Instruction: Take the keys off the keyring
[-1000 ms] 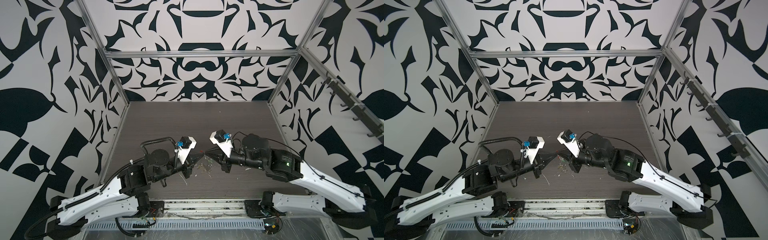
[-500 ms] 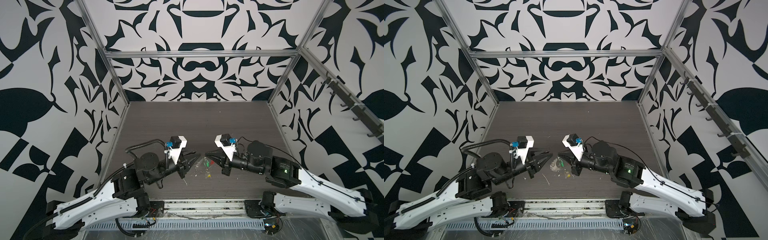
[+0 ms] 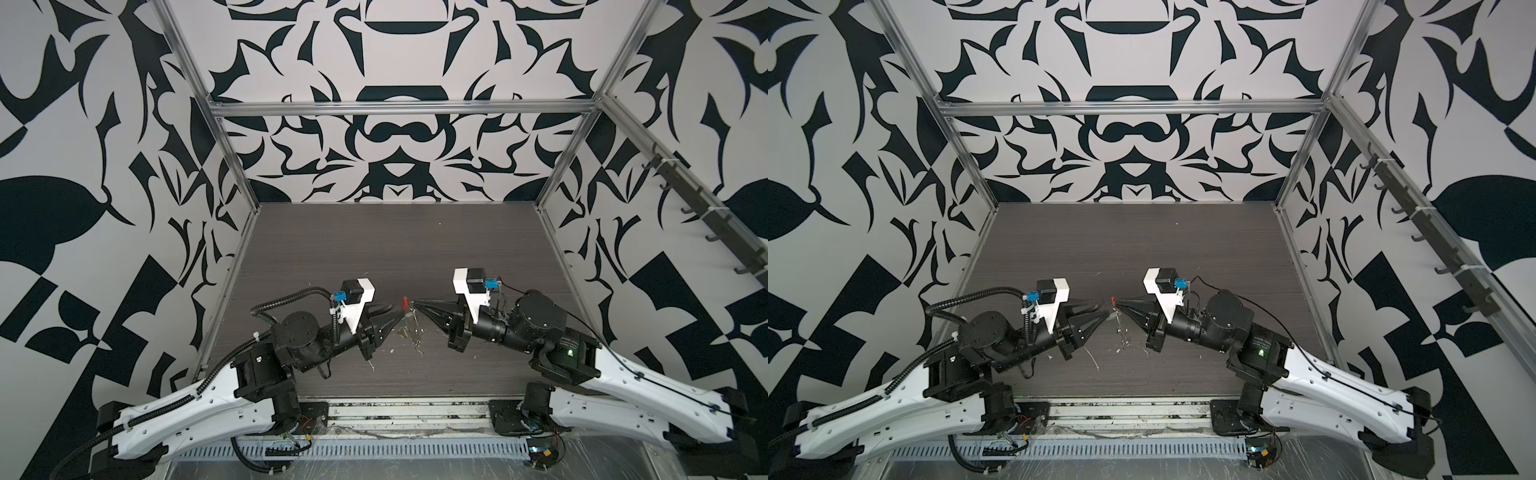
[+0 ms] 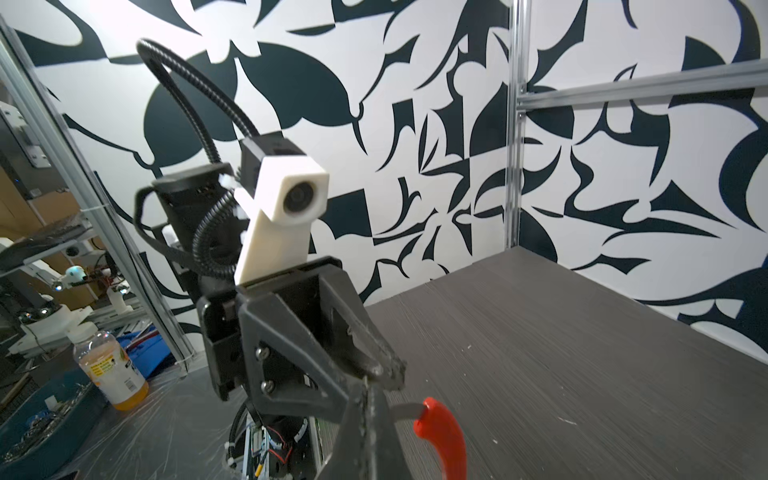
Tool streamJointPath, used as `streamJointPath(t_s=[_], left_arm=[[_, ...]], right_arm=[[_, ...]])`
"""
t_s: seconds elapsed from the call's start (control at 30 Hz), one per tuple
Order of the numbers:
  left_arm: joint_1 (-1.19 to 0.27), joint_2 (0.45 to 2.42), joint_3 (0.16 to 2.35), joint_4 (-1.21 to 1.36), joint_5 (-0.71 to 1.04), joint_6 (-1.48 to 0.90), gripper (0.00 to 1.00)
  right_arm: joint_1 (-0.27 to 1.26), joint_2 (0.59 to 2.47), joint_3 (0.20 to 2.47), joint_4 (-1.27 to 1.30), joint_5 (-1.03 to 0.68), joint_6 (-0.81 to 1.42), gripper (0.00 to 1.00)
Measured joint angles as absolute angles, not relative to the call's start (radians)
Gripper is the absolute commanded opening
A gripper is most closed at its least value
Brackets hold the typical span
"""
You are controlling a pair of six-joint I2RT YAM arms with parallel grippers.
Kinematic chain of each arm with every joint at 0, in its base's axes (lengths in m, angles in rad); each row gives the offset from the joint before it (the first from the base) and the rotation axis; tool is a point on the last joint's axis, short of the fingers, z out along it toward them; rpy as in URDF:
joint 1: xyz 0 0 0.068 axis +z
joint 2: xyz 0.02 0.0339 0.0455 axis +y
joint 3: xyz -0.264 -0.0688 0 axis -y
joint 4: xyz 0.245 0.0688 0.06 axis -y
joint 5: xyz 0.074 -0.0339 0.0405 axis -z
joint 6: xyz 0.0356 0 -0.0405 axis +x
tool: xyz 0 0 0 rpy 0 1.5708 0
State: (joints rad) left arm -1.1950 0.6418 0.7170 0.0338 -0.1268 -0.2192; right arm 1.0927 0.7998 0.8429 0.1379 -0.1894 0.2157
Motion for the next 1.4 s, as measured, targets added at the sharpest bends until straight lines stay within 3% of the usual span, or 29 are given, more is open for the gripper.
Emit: streamJointPath(t_s=[0.37, 0.6, 0.87, 1.23, 1.4], left_arm=[[-1.195, 0.631, 0.708, 0.116, -0.081, -0.2, 0.34], [-1.195, 0.631, 0.708, 0.14, -0.078, -0.184, 0.26], [-1.195, 0.64, 0.708, 0.142, -0.083, -0.183, 0.28], [-1.195, 0.636, 0.704, 0.148, -0.079, -0.186, 0.2], [-1.195, 0.646, 0.704, 0.16, -0.054, -0.192, 0.11]], right_arm=[[1.092, 0.843, 0.82, 0.259, -0.236, 0.268, 0.0], [1.092, 0.874, 0.791, 0.314, -0.258, 0.31, 0.0], [1.092, 0.862, 0.752, 0.359, -0.259, 0.336, 0.0], [1.09, 0.839, 0.748, 0.387, -0.259, 0.342, 0.0], [1.088, 0.842, 0.748, 0.395, -0.259, 0.343, 0.0]])
